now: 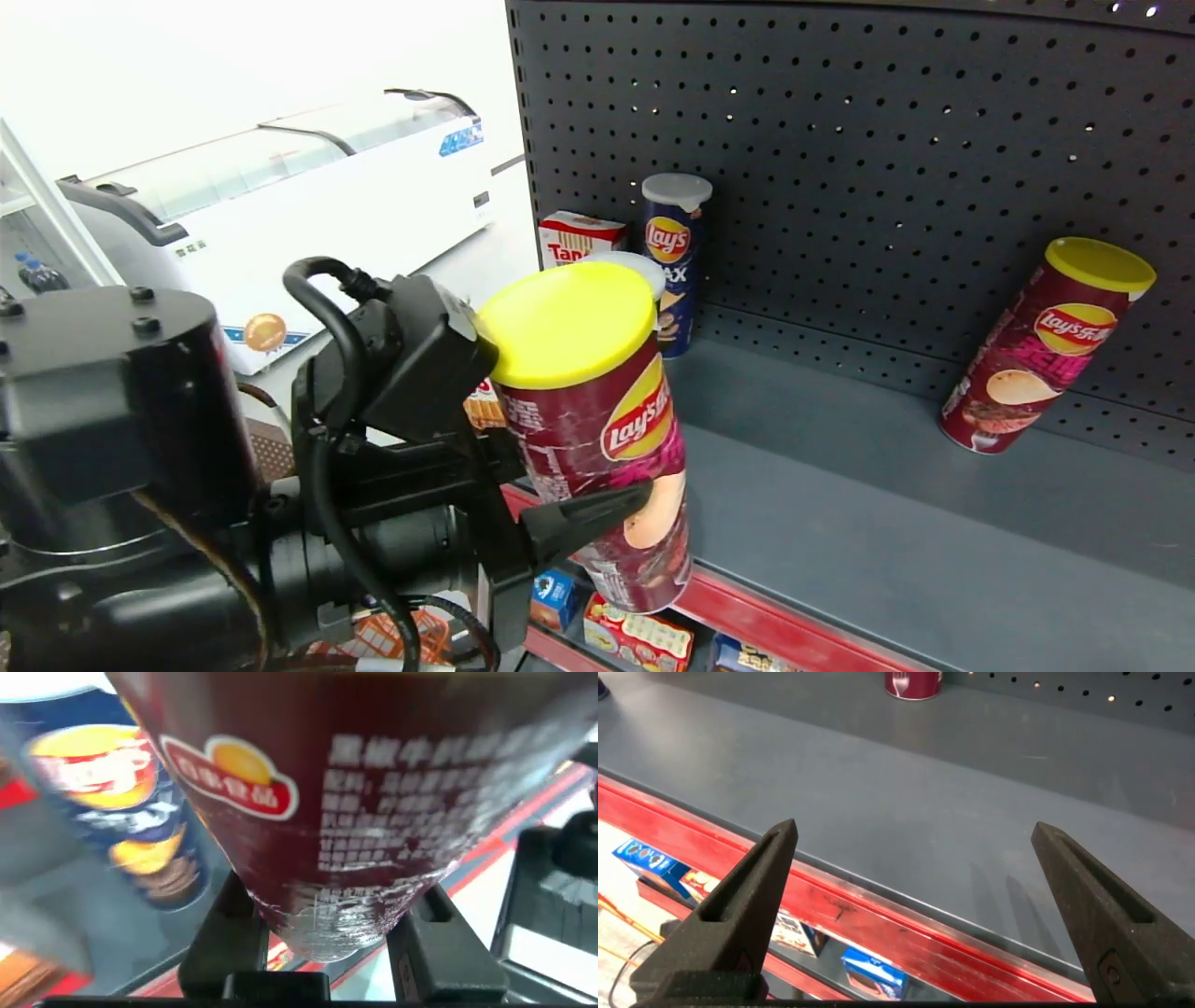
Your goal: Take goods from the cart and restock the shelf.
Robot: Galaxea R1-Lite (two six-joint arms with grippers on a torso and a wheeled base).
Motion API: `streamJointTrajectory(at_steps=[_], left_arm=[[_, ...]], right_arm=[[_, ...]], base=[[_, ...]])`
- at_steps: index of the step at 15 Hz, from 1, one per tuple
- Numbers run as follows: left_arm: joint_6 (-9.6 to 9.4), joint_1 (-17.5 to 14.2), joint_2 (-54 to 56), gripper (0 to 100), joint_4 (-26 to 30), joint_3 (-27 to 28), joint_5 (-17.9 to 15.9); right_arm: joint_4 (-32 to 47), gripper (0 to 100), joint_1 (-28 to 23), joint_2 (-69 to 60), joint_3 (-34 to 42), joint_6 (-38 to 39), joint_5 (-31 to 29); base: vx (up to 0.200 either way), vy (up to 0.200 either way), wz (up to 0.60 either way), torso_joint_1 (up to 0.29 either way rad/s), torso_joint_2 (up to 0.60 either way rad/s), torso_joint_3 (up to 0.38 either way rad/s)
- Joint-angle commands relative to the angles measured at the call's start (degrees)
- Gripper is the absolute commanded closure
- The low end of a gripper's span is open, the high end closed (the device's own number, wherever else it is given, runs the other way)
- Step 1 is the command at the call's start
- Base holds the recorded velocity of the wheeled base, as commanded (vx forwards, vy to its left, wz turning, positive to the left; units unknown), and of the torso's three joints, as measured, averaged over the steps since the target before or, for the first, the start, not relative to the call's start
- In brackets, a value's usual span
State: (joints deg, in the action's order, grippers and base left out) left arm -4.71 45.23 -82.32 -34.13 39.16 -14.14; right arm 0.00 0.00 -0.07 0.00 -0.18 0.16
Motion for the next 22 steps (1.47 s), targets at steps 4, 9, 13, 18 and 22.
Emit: streamJointTrajectory(at_steps=[4, 9, 13, 18, 22], left_arm=[[-1.53, 0.3, -3.81, 100, -0.5, 0.66, -1.77], [-1.53, 0.3, -3.9, 100, -0.5, 1.01, -1.86], [-1.53, -0.23, -3.63, 100, -0.58, 0.66, -1.77], [-1.53, -0.4, -2.93, 100, -0.58, 0.22, -1.42], [-1.62, -1.81, -1.17, 100, -0.58, -1.36, -1.15]], right_arm=[[0.0, 0, 0.0, 0.07, 0.0, 0.01, 0.02], [-0.09, 0, 0.0, 0.07, 0.0, 0.01, 0.02], [0.0, 0, 0.0, 0.07, 0.0, 0.01, 0.02], [-0.09, 0, 0.0, 0.07, 0.0, 0.09, 0.02], [-0.09, 0, 0.0, 0.07, 0.0, 0.09, 0.02]], base=[[0.0, 0.0, -0.6, 0.002, 0.0, 0.004], [0.0, 0.0, -0.6, 0.002, 0.0, 0.001], [0.0, 0.0, -0.15, 0.002, 0.0, 0.001], [0.0, 0.0, 0.0, 0.0, 0.0, 0.0], [0.0, 0.0, 0.0, 0.0, 0.0, 0.0]])
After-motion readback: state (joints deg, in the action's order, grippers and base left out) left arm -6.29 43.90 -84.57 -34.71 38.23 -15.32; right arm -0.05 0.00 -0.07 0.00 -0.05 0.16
